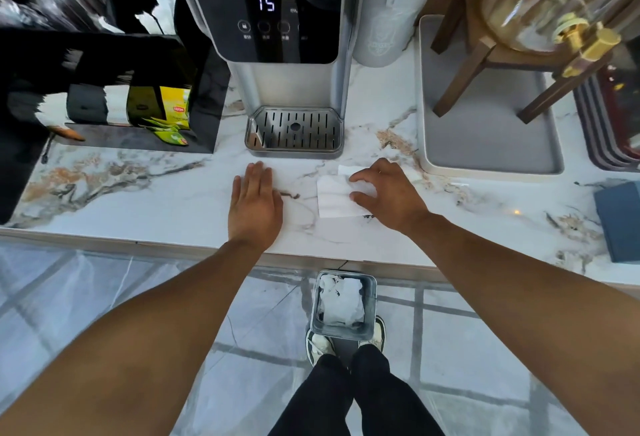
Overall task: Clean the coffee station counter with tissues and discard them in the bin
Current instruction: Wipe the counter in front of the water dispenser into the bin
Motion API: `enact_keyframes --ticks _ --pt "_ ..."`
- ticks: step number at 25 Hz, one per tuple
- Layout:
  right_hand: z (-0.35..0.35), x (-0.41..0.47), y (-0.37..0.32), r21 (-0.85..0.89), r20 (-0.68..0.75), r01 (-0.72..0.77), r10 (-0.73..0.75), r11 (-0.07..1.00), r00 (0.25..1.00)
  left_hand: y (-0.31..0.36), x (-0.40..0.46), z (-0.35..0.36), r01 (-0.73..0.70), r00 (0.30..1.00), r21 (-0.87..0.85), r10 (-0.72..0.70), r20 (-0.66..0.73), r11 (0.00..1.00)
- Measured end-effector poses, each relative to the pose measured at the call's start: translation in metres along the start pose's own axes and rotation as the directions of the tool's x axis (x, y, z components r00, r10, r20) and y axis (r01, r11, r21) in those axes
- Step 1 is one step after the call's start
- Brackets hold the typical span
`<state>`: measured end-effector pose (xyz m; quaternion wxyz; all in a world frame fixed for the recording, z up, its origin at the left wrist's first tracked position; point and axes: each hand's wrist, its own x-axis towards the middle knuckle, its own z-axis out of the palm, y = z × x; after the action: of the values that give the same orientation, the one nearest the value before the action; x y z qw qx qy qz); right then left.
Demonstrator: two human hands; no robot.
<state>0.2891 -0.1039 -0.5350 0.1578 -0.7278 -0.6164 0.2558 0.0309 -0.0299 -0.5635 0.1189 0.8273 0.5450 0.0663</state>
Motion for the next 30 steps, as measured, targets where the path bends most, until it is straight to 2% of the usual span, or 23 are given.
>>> enact_keyframes --ticks 2,7,10,12,16,20,27,30 --pt "0.006 0.004 0.003 0.008 0.005 -0.008 0.008 1.0 1.0 -0.005 0.003 0.007 -0.031 1.0 -0.001 0.031 -0.001 1.0" --pt "0.005 0.016 0.003 0.087 -0.152 -0.058 0.071 0.995 0.986 -0.008 0.005 0.011 -0.07 0.997 -0.006 0.07 -0.013 0.998" --pt "-0.002 0.028 -0.002 0.097 -0.205 -0.045 0.064 0.994 0.977 -0.007 0.004 0.013 -0.183 0.983 0.044 0.182 0.014 0.982" --pt "-0.003 0.035 -0.009 0.1 -0.174 -0.017 0.034 0.995 0.984 -0.006 0.004 0.014 -0.214 0.977 0.056 0.212 0.038 0.975" --pt "0.007 0.047 -0.029 0.054 -0.04 0.04 -0.038 0.998 0.998 -0.008 0.005 0.014 -0.187 0.982 0.044 0.186 0.029 0.981" --pt "0.015 0.044 -0.041 0.03 0.015 0.066 -0.067 0.997 0.998 -0.009 0.007 0.015 -0.173 0.985 0.02 0.173 0.007 0.985" --pt "0.032 -0.006 -0.056 0.045 0.161 0.184 -0.189 0.982 0.969 -0.008 0.006 0.015 -0.156 0.988 0.02 0.156 -0.011 0.988" --pt "0.039 -0.041 -0.055 0.054 0.151 0.215 -0.22 0.975 0.964 -0.007 0.007 0.014 -0.154 0.988 0.012 0.154 -0.003 0.988"
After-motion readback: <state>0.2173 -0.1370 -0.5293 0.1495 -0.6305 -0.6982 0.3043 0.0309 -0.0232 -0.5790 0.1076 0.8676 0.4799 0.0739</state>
